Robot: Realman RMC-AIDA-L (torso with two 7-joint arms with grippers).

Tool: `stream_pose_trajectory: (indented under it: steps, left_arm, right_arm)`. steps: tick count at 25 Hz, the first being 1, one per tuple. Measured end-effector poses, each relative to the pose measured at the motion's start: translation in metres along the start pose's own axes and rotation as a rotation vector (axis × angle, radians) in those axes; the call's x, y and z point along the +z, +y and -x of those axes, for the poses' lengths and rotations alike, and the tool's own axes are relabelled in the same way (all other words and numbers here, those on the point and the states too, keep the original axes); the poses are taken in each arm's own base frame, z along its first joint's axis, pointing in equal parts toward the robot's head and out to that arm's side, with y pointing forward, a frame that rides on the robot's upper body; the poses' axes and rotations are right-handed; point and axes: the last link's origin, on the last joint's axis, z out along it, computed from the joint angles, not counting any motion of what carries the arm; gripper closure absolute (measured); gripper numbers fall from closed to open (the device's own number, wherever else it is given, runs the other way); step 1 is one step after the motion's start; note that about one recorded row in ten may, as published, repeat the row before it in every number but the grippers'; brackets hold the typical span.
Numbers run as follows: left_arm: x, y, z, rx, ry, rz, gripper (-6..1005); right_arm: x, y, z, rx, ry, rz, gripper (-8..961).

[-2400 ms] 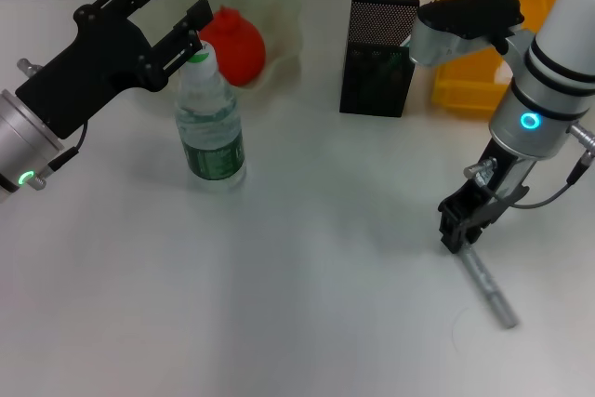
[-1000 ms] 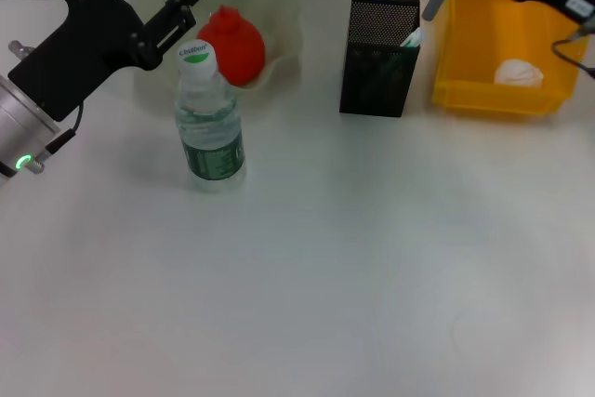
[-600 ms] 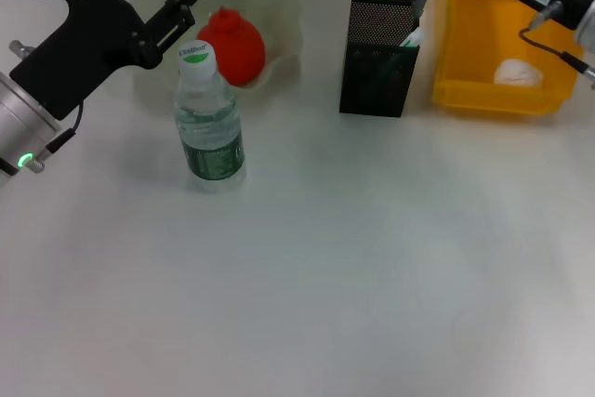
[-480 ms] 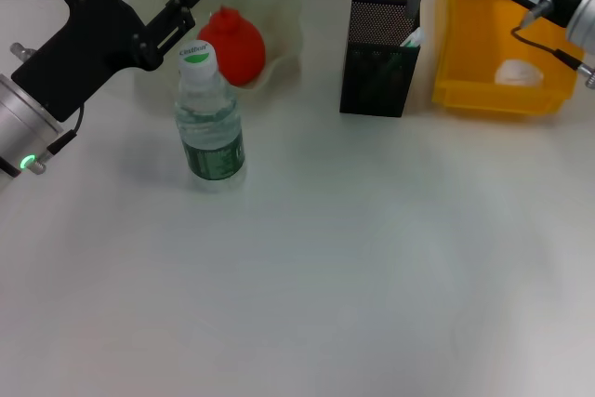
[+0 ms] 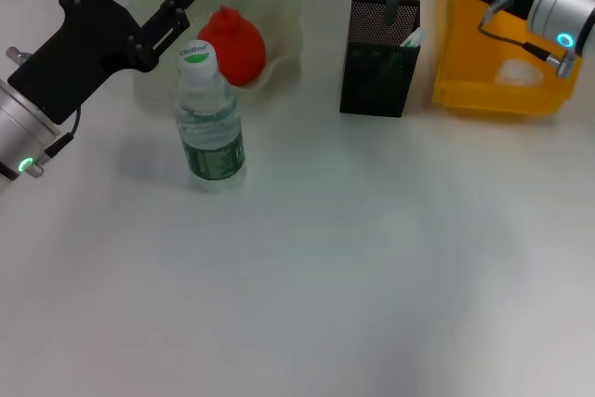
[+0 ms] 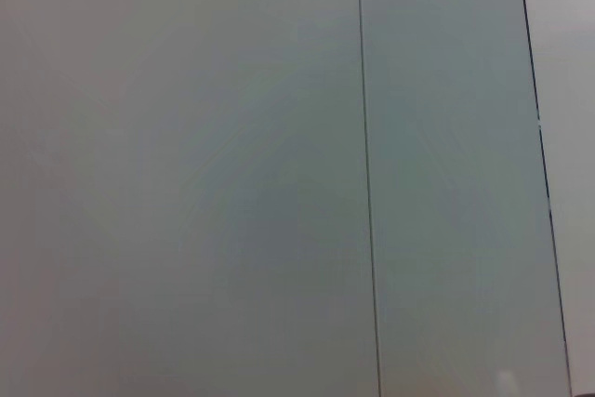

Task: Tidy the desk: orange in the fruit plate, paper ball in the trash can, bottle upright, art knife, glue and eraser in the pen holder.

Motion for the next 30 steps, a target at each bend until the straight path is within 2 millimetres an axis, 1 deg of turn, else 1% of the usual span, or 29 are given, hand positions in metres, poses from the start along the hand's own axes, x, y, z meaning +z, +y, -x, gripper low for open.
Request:
stream_pose_trajectory:
  steps: [6,10,14,15,17,19,20,22,23,24,25,26,27,29,30]
  left_arm:
    - [0.002,0.000,-0.001,0.002,0.004,0.003,368]
    - [0.004,-0.001,-0.004,0.006,0.019,0.003,368]
    - [0.006,-0.001,-0.006,0.008,0.023,0.010,368]
    - [0.008,0.000,-0.006,0.006,0.026,0.017,368]
    - [0.009,0.000,-0.007,0.004,0.027,0.021,368]
    - [0.010,0.000,-0.008,-0.010,0.028,0.026,368]
    - [0.011,-0.003,-0.010,-0.042,0.025,0.033,367]
    - [0.010,-0.006,-0.012,-0.066,0.023,0.038,367]
    - [0.009,-0.008,-0.014,-0.082,0.018,0.047,367]
    - [0.007,-0.012,-0.018,-0.108,0.008,0.062,367]
    - [0.000,-0.018,-0.025,-0.129,-0.014,0.085,367]
    - [0.000,-0.018,-0.025,-0.129,-0.014,0.085,367]
    - [-0.004,-0.022,-0.030,-0.135,-0.030,0.099,367]
    - [-0.009,-0.027,-0.036,-0.146,-0.065,0.133,367]
    - [-0.011,-0.028,-0.040,-0.148,-0.089,0.163,367]
  right_arm:
    - [0.001,0.004,-0.003,-0.003,0.013,0.012,820]
    - [-0.001,0.005,-0.009,0.028,0.019,0.008,821]
    - [-0.006,0.003,-0.012,0.044,0.013,-0.001,722]
    - [-0.011,0.003,-0.013,0.067,-0.001,-0.001,697]
    - [-0.014,0.002,-0.013,0.080,-0.013,0.001,599]
    - [-0.024,0.003,-0.011,0.105,-0.052,0.019,501]
    - [-0.039,0.004,-0.005,0.127,-0.113,0.056,452]
    - [-0.054,0.005,0.002,0.146,-0.165,0.091,430]
    - [-0.054,0.005,0.002,0.146,-0.165,0.091,420]
    - [-0.061,0.006,0.006,0.161,-0.186,0.111,409]
    - [-0.072,0.008,0.012,0.182,-0.213,0.150,398]
    - [-0.072,0.008,0.012,0.182,-0.213,0.150,391]
    - [-0.080,0.009,0.019,0.199,-0.226,0.188,383]
    - [-0.082,0.010,0.022,0.207,-0.222,0.208,369]
    - [-0.083,0.013,0.028,0.217,-0.176,0.268,362]
